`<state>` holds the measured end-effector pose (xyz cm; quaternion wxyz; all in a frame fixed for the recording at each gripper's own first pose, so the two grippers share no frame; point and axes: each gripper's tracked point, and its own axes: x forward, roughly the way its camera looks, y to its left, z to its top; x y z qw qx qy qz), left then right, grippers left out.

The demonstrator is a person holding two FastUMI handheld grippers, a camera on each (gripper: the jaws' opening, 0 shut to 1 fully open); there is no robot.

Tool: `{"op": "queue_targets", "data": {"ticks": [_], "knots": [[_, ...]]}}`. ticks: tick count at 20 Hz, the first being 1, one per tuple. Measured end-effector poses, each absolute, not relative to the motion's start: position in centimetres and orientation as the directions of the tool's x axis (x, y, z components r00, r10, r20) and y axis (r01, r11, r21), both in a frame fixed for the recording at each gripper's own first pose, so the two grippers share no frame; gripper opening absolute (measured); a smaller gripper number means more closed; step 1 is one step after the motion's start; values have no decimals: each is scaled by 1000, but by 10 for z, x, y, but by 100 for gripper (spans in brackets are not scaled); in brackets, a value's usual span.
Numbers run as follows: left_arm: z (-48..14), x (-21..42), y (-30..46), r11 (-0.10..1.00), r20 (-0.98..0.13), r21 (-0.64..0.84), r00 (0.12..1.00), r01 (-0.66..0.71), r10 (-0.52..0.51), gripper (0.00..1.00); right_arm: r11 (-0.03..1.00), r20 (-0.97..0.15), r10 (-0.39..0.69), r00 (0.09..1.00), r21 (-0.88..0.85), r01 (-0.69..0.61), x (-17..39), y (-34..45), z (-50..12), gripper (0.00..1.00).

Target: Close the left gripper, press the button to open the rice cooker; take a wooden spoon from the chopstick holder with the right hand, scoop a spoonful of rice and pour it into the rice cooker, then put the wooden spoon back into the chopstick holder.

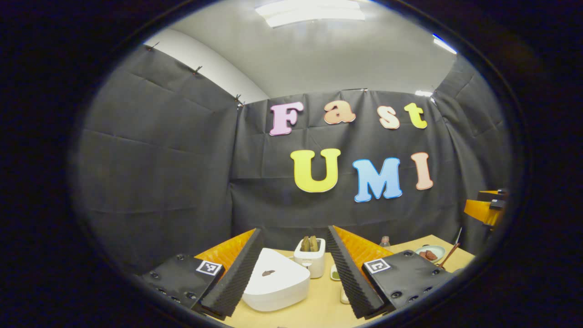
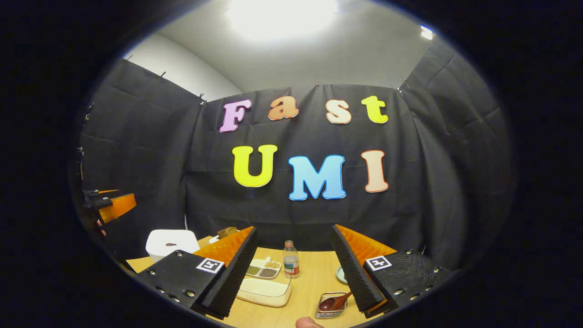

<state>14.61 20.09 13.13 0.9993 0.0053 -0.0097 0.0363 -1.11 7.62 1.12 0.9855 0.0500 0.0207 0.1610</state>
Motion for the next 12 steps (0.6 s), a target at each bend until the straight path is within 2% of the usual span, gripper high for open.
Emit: {"op": "queue_targets", "data": {"ticks": [1, 5, 6, 12], "knots": [[133, 139, 201, 997, 24, 8, 997, -71, 70, 97, 946, -17, 309, 951, 109, -305, -14, 77, 14, 97], [141, 113, 203, 998, 46, -3, 997, -58, 58, 95, 954, 1, 278, 961, 115, -276, -26, 80, 19, 98], [141, 108, 200, 999, 44, -9, 998, -45, 46, 99, 956, 0, 273, 962, 112, -271, -27, 80, 19, 98], [156, 90, 191, 1000, 83, -15, 996, -10, 11, 95, 958, 25, 271, 962, 89, -273, -43, 82, 32, 97]]}}
